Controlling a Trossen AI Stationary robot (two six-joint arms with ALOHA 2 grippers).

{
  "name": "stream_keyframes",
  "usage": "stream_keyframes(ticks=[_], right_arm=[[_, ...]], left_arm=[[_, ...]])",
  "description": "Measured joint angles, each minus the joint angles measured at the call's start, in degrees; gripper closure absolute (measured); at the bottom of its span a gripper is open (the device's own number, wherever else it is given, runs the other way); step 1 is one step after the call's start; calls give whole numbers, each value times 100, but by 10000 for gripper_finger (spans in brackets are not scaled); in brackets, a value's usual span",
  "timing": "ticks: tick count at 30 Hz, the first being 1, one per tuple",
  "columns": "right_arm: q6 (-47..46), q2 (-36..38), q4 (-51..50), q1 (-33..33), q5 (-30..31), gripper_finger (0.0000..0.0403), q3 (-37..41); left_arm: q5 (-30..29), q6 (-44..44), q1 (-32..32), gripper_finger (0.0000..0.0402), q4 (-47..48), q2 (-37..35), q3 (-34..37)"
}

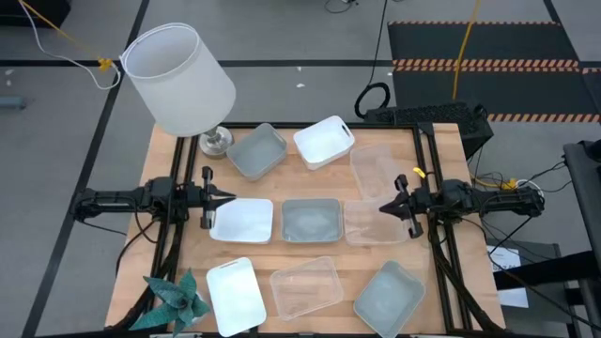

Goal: Stack baskets by color
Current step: Stack the top transparent bin on the middle transparent bin

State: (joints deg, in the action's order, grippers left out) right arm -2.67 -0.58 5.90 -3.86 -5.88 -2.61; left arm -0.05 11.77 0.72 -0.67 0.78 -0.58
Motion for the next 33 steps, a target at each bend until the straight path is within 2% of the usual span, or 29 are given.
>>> stream_keyframes(ticks=[8,18,28,33], right_arm=[[-157,-253,-4,0,148,403,-368],[-373,-1088,-147,0,154,403,-1220],[-358,-1967,-1400,0,194,403,-2937],[-192,-2361,-2305,0,724,403,-3917]], left_arm=[[0,0,1,369,0,0,0],[-4,-2,2,369,-61,0,4],[-9,0,1,369,-74,0,4],[-9,-2,2,369,-77,0,4]])
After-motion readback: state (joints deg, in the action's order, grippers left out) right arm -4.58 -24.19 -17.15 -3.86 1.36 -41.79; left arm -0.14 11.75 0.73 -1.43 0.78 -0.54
